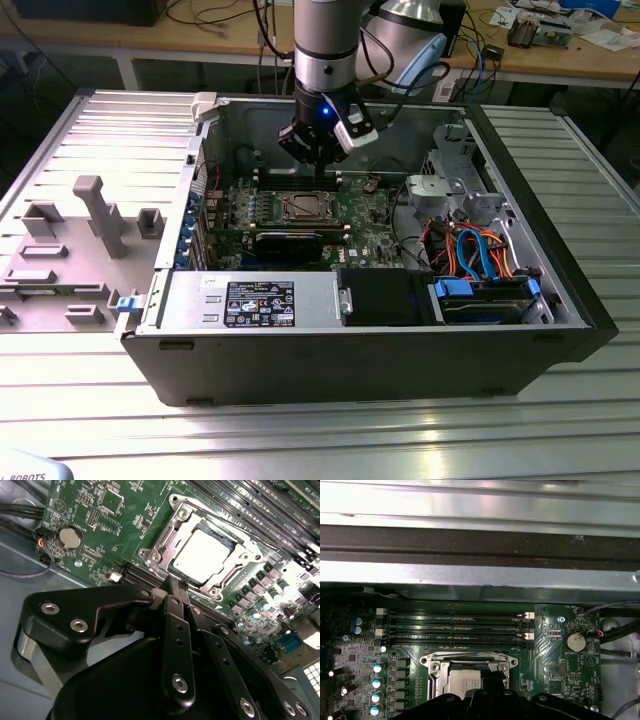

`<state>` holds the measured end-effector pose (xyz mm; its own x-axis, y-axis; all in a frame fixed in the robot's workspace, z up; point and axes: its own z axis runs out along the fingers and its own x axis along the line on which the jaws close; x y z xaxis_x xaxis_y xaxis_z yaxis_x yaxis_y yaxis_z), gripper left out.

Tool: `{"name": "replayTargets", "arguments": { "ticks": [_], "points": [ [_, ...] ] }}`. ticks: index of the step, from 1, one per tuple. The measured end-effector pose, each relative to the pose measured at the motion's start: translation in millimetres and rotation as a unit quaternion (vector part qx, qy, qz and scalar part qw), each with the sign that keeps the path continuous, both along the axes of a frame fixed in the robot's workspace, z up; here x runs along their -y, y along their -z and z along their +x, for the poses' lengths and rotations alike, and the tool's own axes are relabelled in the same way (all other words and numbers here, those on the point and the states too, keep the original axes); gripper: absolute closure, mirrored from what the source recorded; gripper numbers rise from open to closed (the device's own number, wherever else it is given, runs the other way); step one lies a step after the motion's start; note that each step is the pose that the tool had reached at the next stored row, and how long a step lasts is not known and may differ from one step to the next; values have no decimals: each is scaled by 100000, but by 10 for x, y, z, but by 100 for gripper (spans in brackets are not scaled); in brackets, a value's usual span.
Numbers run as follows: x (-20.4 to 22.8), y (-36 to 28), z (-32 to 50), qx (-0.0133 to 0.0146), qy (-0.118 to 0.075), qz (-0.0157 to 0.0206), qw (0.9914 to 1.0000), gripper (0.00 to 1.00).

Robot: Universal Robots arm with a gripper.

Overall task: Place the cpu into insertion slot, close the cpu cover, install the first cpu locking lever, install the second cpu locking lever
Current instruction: 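Install the second cpu locking lever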

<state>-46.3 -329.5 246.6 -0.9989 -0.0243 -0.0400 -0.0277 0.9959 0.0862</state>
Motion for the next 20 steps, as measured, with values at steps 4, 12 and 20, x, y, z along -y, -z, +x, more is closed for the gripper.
{"name": "replayTargets", "arguments": {
  "ticks": [4, 12, 20],
  "points": [
    [2, -37, 0, -2, -3, -9, 100000, 89],
    [54, -200, 0, 1, -4, 82, 100000, 89],
    [303, -166, 0, -4, -9, 302, 100000, 89]
  ]
}}
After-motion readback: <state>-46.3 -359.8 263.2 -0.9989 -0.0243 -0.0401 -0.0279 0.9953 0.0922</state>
